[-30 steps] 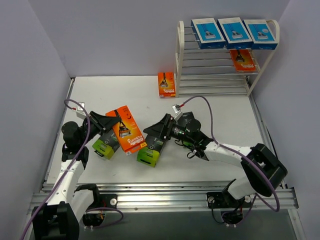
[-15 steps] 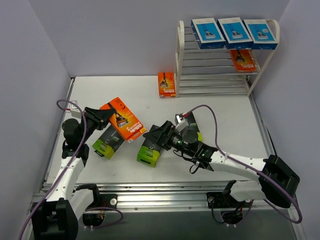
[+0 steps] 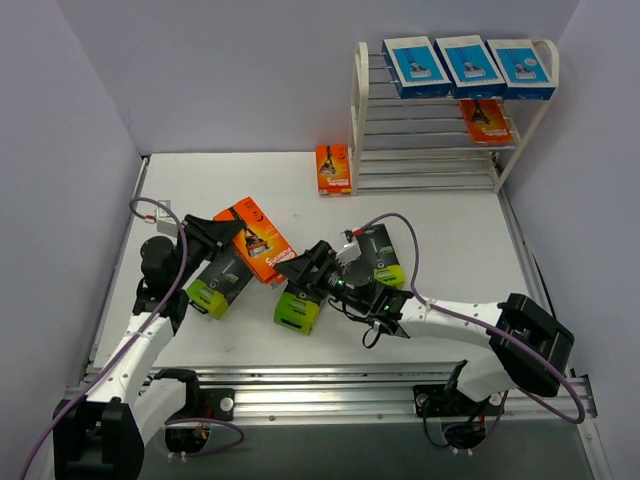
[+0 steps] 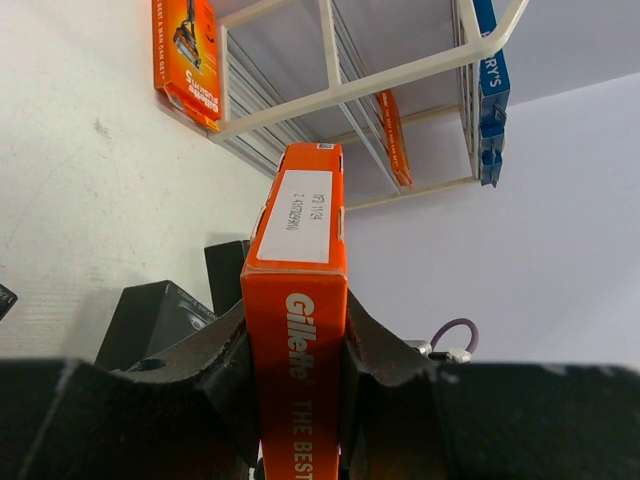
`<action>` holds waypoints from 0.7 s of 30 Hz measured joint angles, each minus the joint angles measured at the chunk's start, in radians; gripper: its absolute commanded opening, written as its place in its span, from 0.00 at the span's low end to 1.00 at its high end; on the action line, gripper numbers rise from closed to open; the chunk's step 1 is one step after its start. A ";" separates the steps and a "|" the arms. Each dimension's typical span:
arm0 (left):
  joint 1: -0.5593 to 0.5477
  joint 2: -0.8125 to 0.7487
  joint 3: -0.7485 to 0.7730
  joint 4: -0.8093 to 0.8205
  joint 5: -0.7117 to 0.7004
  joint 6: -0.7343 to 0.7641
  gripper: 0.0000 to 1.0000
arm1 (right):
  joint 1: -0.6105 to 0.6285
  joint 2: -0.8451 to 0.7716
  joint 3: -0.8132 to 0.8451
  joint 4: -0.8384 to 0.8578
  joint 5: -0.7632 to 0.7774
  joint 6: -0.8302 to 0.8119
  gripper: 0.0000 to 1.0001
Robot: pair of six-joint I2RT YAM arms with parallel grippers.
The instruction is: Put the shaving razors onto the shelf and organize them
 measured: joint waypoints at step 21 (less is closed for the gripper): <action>-0.053 -0.010 -0.010 -0.014 -0.071 0.045 0.02 | 0.001 0.092 0.060 0.021 0.058 0.078 0.29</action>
